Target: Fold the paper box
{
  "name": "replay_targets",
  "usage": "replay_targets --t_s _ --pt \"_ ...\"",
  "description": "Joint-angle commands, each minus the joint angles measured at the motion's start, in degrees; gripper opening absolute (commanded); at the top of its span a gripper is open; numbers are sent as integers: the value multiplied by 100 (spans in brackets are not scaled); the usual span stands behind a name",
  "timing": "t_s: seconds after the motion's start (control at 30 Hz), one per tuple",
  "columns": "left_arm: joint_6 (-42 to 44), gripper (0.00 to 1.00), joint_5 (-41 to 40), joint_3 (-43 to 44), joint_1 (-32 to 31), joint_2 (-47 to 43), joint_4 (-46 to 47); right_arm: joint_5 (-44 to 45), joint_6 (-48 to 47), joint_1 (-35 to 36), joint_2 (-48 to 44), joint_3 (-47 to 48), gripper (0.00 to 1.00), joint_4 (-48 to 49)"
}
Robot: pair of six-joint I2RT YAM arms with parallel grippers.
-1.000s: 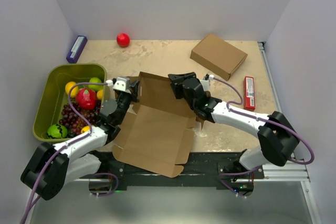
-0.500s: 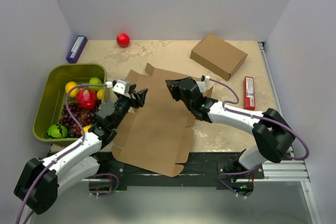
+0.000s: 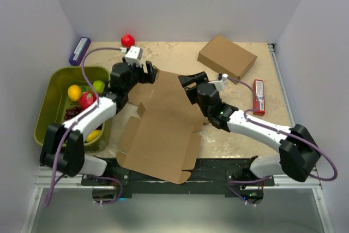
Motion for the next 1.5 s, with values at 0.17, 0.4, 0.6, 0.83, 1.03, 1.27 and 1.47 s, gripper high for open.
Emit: replay_targets --t_s 0.17,0.4,0.6,0.83,1.03,1.27,1.47 --pt "181 78 739 3240 446 2928 -1620 -1081 -1953 -730 -907 192 79 -146" --pt "269 78 396 4735 560 4379 -2745 -1477 -2261 -853 -1584 174 79 -534" --pt "234 80 553 5035 701 4898 -2842 -1890 -2402 -889 -1787 306 79 -701" --pt "49 62 1282 5009 806 5172 -2667 -2093 -2288 -889 -1822 244 79 -692" --pt "-56 38 1336 4842 833 5119 -2438 -2163 -2253 -888 -1857 156 78 -701" --pt "111 4 1635 4386 842 4813 -2087 -2216 -2192 -880 -1849 69 78 -728" --pt "172 0 1617 3112 833 3672 -351 -2540 -1673 -889 -1594 -160 82 -262"
